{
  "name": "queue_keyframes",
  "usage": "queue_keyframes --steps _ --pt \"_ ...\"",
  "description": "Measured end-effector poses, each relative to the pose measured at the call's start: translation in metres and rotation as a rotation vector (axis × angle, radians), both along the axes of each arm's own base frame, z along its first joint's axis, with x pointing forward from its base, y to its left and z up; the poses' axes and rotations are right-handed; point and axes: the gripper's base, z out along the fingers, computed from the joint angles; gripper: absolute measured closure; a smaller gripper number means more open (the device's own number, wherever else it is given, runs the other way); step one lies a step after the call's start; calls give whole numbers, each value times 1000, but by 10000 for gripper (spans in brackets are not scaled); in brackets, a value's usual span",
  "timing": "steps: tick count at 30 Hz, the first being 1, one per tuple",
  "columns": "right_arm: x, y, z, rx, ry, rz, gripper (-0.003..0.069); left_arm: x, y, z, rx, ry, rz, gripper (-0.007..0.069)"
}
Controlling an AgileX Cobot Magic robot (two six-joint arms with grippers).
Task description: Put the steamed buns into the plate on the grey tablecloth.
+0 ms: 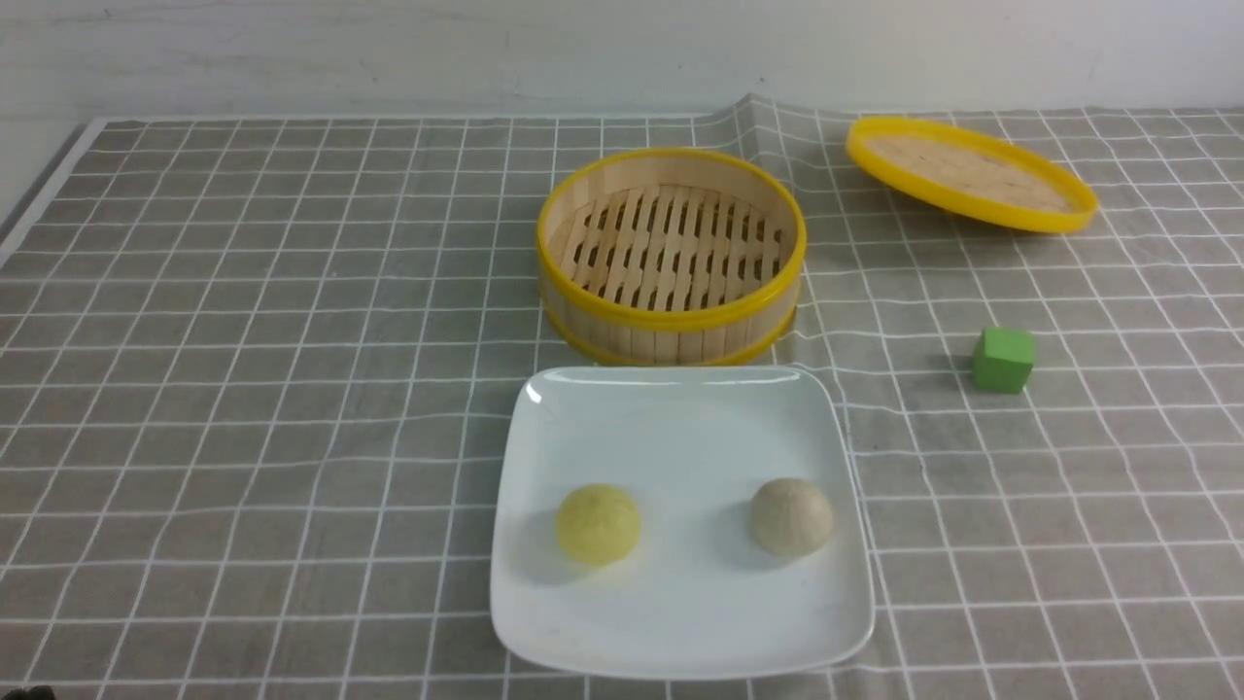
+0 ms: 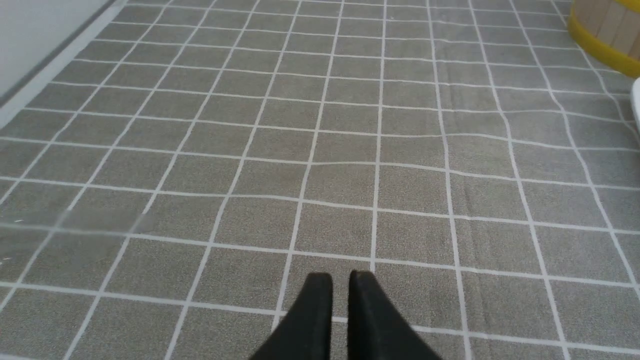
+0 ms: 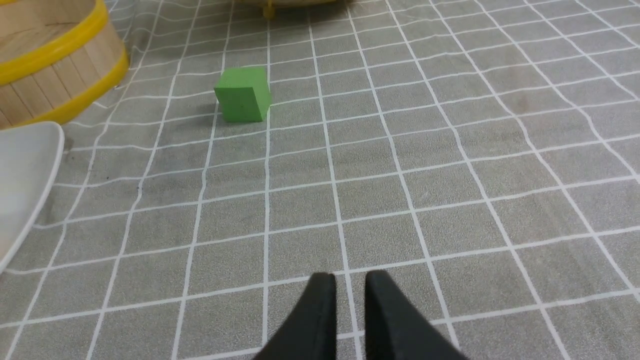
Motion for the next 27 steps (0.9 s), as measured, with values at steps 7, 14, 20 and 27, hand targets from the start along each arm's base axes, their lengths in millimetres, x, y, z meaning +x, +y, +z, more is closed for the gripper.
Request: queue_keyframes --steps 7,14,20,27 --pt "0 0 0 0 0 0 539 0 0 0 0 0 4 538" --pt "0 0 0 0 0 0 529 0 -2 0 0 0 -30 535" --pt "0 0 0 0 0 0 521 0 -2 0 0 0 -39 531" --pt "0 0 0 0 0 0 510 0 -2 0 0 0 -39 522"
